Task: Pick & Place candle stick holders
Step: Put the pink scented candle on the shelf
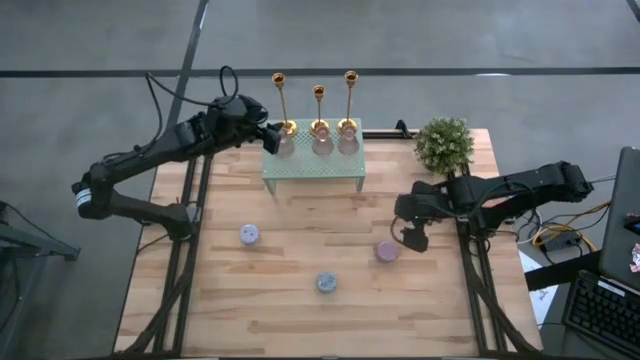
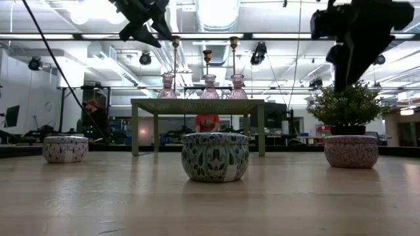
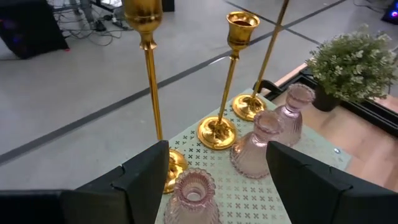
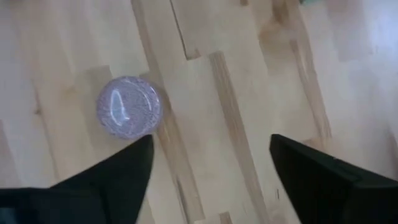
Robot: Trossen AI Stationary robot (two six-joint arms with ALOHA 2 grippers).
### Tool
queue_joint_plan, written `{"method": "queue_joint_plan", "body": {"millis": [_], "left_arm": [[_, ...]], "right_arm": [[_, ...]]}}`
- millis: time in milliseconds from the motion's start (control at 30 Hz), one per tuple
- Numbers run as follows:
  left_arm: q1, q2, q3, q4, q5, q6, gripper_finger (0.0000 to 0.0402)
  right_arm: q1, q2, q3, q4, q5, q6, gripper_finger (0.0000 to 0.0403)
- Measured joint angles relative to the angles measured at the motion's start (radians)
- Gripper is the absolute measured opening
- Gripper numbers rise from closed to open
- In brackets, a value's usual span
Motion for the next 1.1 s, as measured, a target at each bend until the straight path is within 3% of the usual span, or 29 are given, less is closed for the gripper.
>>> {"method": "queue_joint_plan", "body": {"millis": [133, 267, 633, 1100], "left_arm": [[0.000, -0.002, 0.000, -0.022, 0.009, 0.005, 0.0273], [0.000, -0.002, 0.000, -0.038, 0.023, 0.013, 0.0273], [-0.001, -0.010, 0.000, -0.042, 0.075, 0.034, 0.0273], [0.000, -0.046, 0.000, -0.075, 0.094, 0.067, 0.0273]], "right_arm": [[0.000, 0.074, 0.000, 0.012, -0.026, -0.039, 0.0368], [0.018, 0.154, 0.000, 0.039, -0.127, -0.086, 0.0389], [0.092, 0.315, -0.001, 0.176, -0.208, -0.082, 0.0392], [0.100, 0.425, 0.000, 0.245, -0.206, -0.056, 0.0392]]}}
